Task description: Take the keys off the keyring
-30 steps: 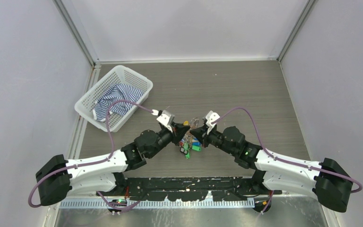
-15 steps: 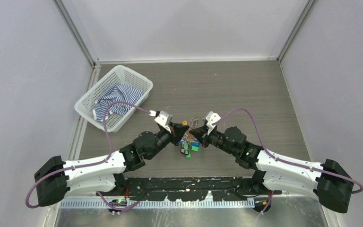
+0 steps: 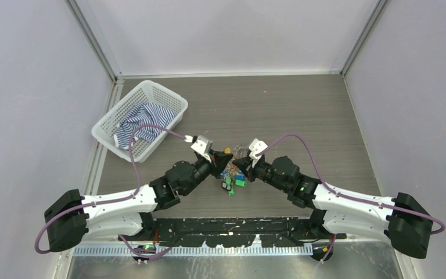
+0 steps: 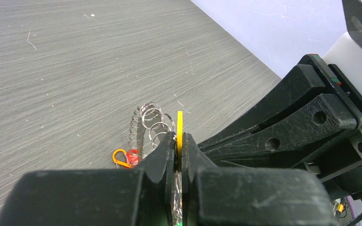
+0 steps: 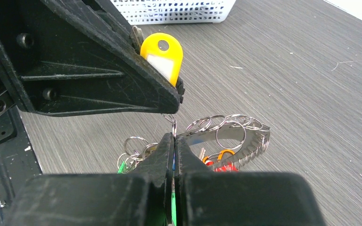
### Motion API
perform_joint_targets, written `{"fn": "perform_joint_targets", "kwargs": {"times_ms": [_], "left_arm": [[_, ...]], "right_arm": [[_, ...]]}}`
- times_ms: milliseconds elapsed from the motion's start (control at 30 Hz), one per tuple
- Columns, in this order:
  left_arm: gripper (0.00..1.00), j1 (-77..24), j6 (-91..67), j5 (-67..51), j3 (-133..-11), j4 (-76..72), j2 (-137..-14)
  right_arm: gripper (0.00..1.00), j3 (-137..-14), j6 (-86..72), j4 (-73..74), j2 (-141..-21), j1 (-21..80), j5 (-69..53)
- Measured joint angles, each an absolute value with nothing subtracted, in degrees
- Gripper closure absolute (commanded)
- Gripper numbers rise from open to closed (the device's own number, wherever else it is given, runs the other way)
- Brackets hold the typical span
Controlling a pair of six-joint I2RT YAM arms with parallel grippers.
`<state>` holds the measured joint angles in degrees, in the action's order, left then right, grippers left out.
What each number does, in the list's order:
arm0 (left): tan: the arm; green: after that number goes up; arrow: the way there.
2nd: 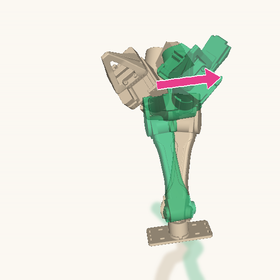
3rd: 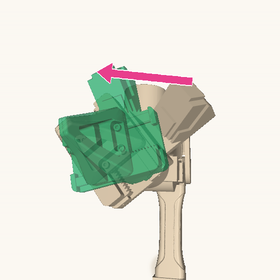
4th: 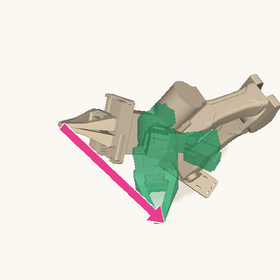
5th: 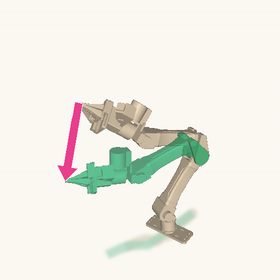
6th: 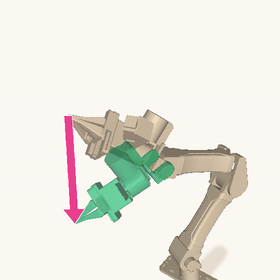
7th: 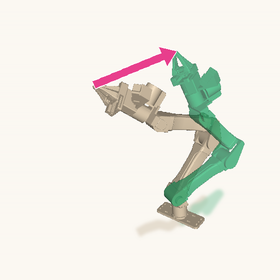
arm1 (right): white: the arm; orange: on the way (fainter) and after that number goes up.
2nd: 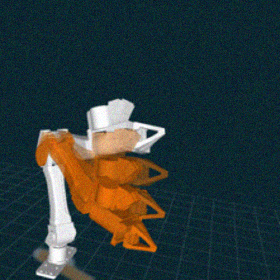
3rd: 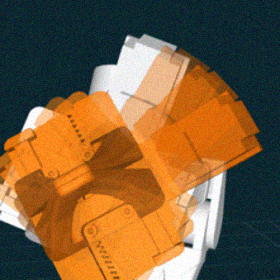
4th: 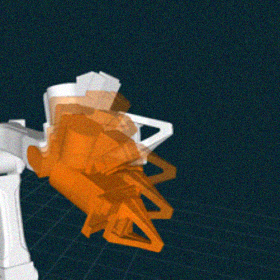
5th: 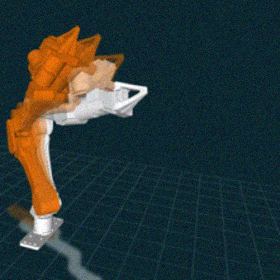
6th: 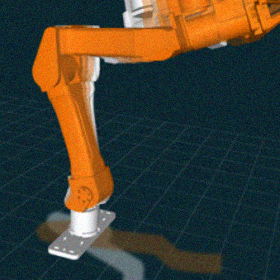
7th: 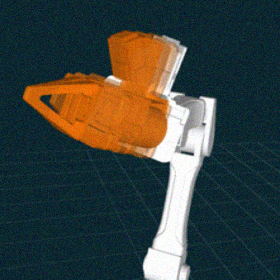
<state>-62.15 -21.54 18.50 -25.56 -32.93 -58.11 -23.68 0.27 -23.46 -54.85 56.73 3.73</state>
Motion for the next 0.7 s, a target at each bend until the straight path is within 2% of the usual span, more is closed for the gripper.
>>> {"fn": "perform_joint_targets", "kwargs": {"times_ms": [700], "left_arm": [[0.99,-64.8,-20.9,22.9,-25.5,-37.8,-61.5]], "right_arm": [[0.99,-24.1,0.2,-23.5,-55.7,56.8,5.4]]}}
